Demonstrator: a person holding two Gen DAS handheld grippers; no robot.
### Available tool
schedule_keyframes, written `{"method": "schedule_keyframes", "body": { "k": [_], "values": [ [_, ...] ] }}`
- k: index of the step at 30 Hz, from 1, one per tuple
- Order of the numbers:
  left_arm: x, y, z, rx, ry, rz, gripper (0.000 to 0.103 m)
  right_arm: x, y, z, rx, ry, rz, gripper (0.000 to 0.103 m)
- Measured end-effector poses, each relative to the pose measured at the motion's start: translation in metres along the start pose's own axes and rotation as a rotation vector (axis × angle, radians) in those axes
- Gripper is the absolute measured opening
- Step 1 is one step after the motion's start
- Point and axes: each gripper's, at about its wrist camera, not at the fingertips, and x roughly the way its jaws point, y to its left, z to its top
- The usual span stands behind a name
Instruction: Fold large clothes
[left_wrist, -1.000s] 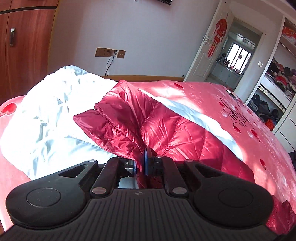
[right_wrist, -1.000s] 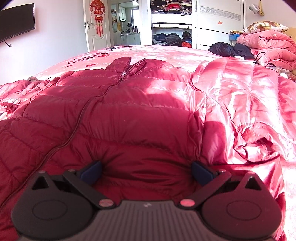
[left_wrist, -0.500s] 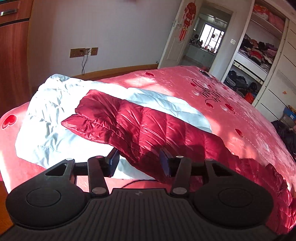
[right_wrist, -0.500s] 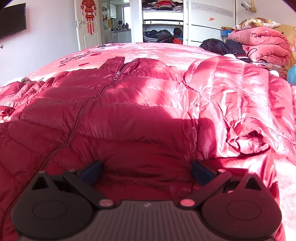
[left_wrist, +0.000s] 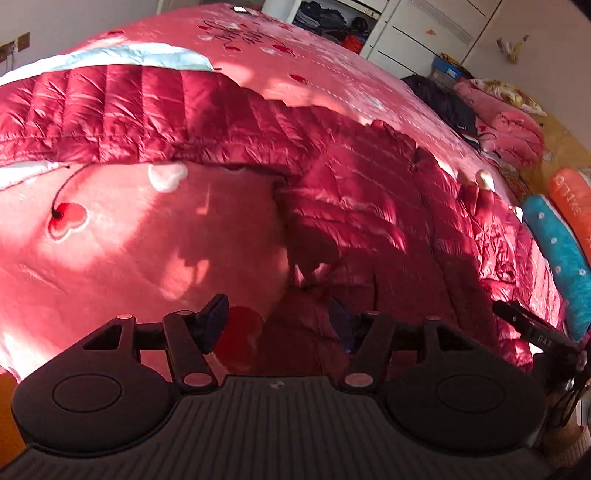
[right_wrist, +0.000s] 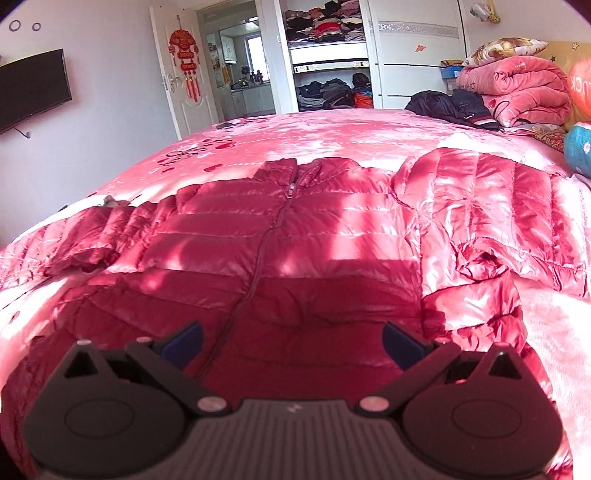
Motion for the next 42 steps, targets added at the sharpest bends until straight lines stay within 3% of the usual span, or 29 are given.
{"method": "schedule_keyframes", "body": {
  "k": [5, 7, 9, 14, 22, 29, 34, 42],
  "values": [
    [0.03, -0.007, -0.021, 0.023, 0.089, -0.044, 0.078, -0.033, 0.025, -0.004, -0.04, -0.058, 0.048, 0.102],
    [0.036, -0.011, -0.029, 0.05, 0.097, -0.036, 0.08, -0.043, 0.028, -0.005, -0.037, -0.073, 0.066, 0.102],
    [0.043, -0.016, -0.035, 0.081, 0.107, -0.049, 0.089, -0.053, 0.03, -0.008, -0.022, -0.086, 0.082, 0.102],
    [0.053, -0.016, -0.037, 0.104, 0.139, -0.051, 0.093, -0.061, 0.029, -0.012, 0.033, -0.067, 0.104, 0.102],
    [0.051, -0.023, -0.049, 0.09, 0.179, -0.095, 0.089, -0.04, 0.027, -0.024, 0.007, -0.003, 0.008, 0.102],
    [0.053, -0.068, -0.083, 0.31, 0.263, -0.047, 0.088, -0.03, 0.021, -0.03, 0.006, 0.037, -0.018, 0.102],
    [0.064, -0.076, -0.099, 0.31, 0.349, -0.066, 0.079, -0.031, 0.017, -0.028, 0.033, 0.039, -0.011, 0.102],
    [0.035, -0.068, -0.094, 0.28, 0.321, -0.042, 0.076, -0.034, 0.003, -0.025, 0.081, 0.014, -0.022, 0.102]
  ]
}}
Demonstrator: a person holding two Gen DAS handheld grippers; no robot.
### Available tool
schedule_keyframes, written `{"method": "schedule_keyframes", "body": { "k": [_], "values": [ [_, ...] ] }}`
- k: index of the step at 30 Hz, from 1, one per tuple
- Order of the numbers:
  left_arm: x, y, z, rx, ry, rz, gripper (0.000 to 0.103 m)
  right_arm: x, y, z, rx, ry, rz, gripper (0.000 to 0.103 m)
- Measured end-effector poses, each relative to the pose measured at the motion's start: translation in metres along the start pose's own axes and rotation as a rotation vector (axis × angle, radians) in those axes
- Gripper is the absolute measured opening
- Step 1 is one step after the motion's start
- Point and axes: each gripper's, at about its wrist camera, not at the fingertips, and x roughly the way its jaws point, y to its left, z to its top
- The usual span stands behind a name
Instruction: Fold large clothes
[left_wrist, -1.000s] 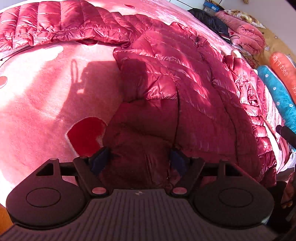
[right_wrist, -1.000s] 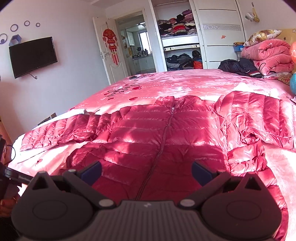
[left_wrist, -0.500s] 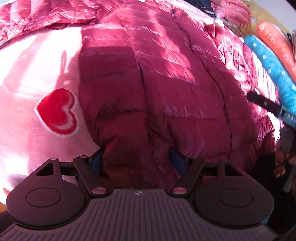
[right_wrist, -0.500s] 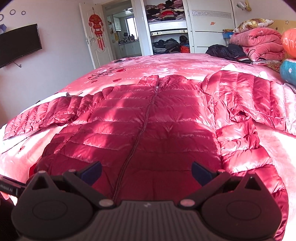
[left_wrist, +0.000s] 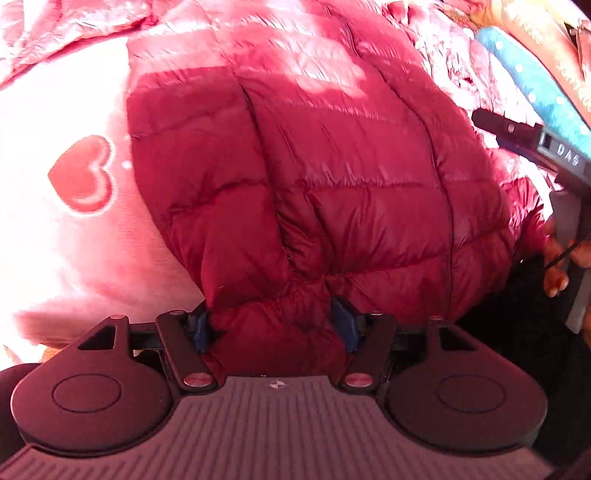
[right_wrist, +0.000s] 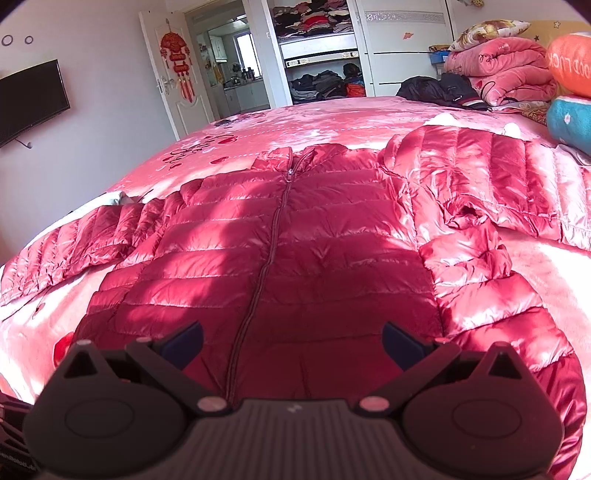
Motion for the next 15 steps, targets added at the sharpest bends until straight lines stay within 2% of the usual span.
{"method": "schedule_keyframes", "body": {
  "k": [3, 9, 15],
  "values": [
    [-0.02, 0.003, 0.002, -0.026, -0.031, 0.007, 0.082, -0.003, -0.011, 0.003, 0.032, -0.027, -0.005, 0.102],
    [-0.071, 0.001, 0.007, -0.03, -0.114, 0.004, 0.088, -0.012, -0.04, 0.01, 0.131, -0.089, -0.034, 0.102],
    [-0.101, -0.037, 0.028, 0.006, -0.224, 0.006, 0.09, -0.028, -0.085, 0.017, 0.286, -0.205, -0.09, 0.102]
  ]
}}
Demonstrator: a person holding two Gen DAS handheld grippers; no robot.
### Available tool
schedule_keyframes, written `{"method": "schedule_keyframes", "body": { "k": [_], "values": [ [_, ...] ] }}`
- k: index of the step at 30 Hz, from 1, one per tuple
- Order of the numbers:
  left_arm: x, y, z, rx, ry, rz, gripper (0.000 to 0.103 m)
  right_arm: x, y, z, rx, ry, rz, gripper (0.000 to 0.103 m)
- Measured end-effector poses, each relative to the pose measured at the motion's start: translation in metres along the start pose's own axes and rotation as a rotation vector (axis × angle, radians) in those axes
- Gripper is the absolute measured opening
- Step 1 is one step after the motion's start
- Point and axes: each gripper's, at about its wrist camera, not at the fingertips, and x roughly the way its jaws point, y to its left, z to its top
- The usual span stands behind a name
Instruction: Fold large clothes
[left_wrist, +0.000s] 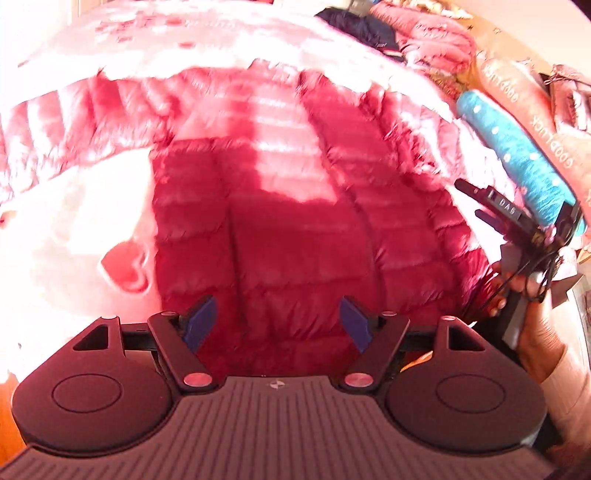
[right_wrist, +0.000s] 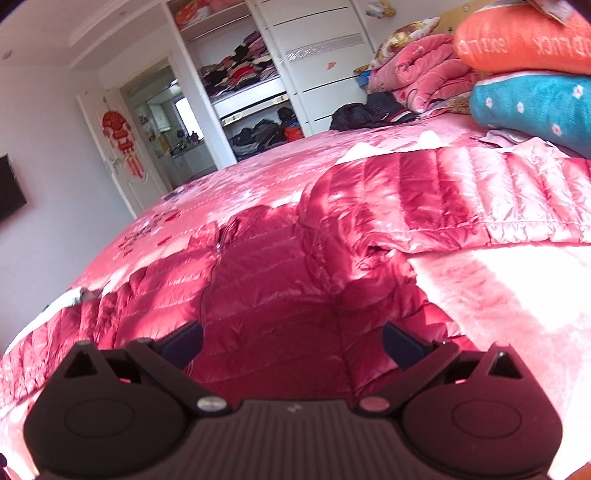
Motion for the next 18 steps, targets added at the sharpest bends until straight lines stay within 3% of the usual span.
{"method": "schedule_keyframes", "body": {
  "k": [9, 18],
  "values": [
    [-0.007, -0.11, 0.062, 0.139, -0.16, -0.084, 0.098, -0.014, -0.074, 0.03, 0.229, -0.185, -0.142, 0.102],
    [0.042, -0.189, 0.092, 0.162, -0.154, -0.127, 0.099, -0.026, -0.179, 0.032, 0.558, -0.305, -0.224, 0.102]
  ]
}}
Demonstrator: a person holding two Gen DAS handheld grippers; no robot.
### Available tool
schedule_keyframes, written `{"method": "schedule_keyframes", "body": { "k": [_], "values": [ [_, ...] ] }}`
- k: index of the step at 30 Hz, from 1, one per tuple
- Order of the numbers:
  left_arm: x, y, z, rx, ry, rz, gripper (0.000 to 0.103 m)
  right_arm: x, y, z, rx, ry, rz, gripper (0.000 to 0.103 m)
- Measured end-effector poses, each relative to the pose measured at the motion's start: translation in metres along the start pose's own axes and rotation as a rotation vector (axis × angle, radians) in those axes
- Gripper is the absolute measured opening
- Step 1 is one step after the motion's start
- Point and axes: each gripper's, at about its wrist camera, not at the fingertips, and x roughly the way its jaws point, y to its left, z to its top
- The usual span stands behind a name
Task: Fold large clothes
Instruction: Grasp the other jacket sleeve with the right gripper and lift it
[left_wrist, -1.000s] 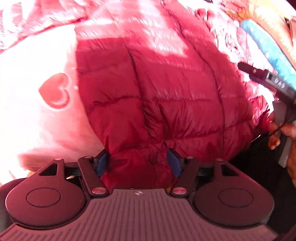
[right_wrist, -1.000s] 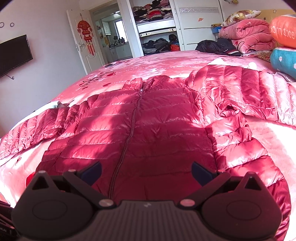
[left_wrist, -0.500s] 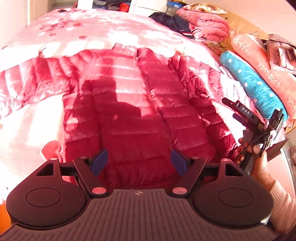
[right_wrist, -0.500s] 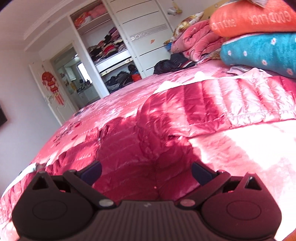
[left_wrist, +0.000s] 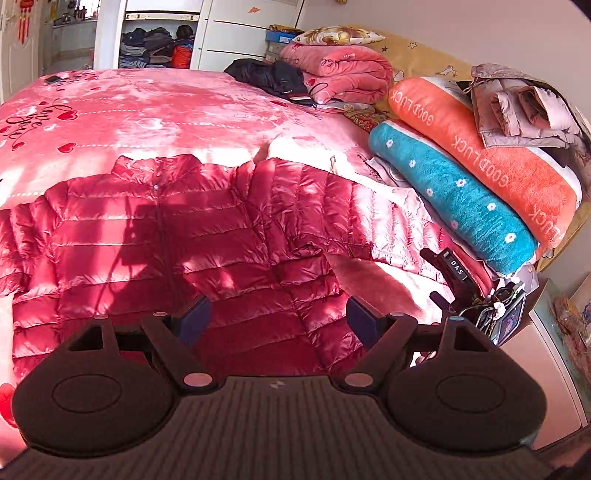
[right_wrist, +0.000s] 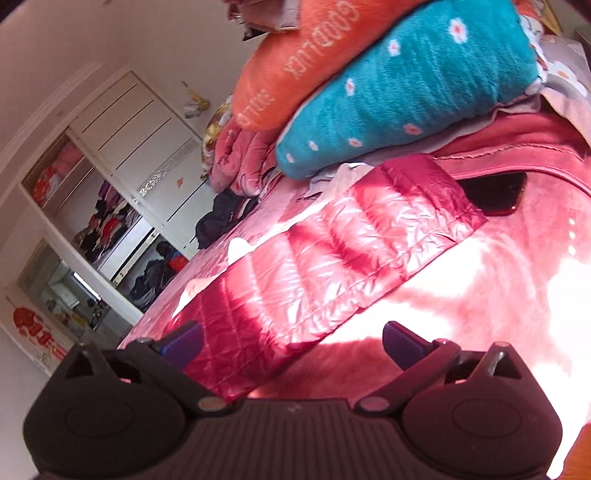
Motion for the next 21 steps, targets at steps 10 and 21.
{"method": "schedule_keyframes", "body": {
  "k": [10, 21],
  "values": [
    [0.068, -0.007, -0.007, 0.024, 0.088, -0.002, 0.101, 0.034, -0.094, 0.026, 0.441, -0.022, 0.057, 0.088],
    [0.127, 0.016, -0.024, -0.018, 0.171, -0.012, 0.101, 0.067, -0.102, 0.045, 0.395, -0.064, 0.12, 0.073]
  ]
}}
